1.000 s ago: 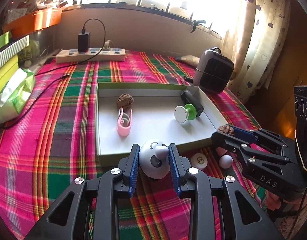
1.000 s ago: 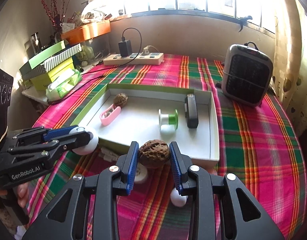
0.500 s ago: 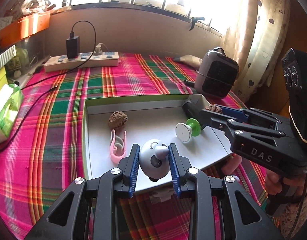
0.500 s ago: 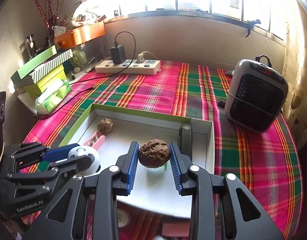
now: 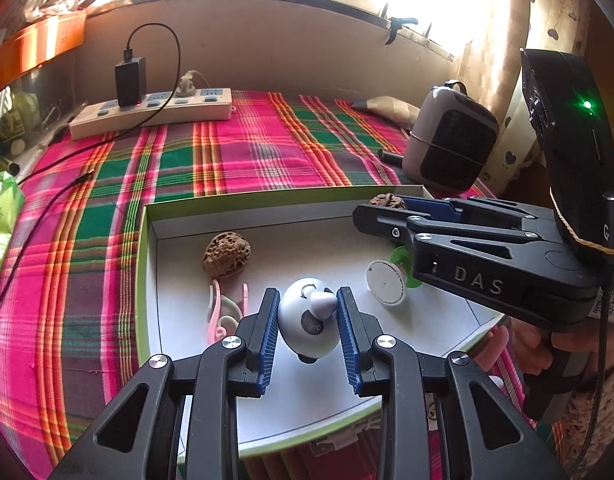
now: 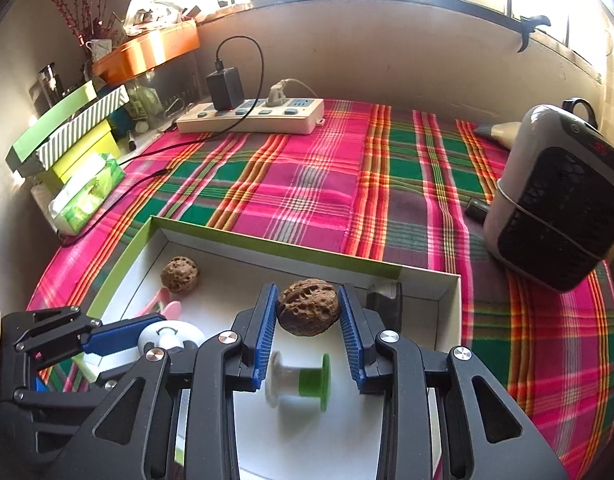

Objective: Organize objects
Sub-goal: 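Carry the panda ball and walnut over the white box with both tools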

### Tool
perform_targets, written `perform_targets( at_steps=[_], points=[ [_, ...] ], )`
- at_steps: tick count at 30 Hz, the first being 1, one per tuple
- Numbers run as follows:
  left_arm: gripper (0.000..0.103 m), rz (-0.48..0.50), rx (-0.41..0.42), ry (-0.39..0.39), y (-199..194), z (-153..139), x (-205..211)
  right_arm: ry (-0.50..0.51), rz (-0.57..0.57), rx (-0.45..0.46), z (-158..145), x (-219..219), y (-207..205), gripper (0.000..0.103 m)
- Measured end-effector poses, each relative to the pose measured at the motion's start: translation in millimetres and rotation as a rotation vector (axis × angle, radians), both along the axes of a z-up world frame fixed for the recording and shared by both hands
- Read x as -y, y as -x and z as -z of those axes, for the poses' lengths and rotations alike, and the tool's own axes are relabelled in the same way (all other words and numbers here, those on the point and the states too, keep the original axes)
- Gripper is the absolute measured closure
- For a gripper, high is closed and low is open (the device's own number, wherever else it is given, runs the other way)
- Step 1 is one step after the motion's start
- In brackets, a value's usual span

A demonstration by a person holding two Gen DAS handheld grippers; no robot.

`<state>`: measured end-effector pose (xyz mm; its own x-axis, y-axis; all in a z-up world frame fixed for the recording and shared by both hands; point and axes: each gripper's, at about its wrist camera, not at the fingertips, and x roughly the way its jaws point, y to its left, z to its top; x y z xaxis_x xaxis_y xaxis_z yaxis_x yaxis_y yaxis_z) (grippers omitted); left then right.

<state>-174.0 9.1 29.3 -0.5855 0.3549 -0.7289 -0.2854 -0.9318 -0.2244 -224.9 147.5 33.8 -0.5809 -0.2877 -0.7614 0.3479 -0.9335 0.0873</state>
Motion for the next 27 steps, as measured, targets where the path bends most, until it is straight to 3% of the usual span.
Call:
perform_targets(
  at_steps=[27],
  points=[
    [0.075,-0.009,0.028,0.001,14,10,-3,-0.084,-0.018,0.058,21,10,21,0.07]
  ],
)
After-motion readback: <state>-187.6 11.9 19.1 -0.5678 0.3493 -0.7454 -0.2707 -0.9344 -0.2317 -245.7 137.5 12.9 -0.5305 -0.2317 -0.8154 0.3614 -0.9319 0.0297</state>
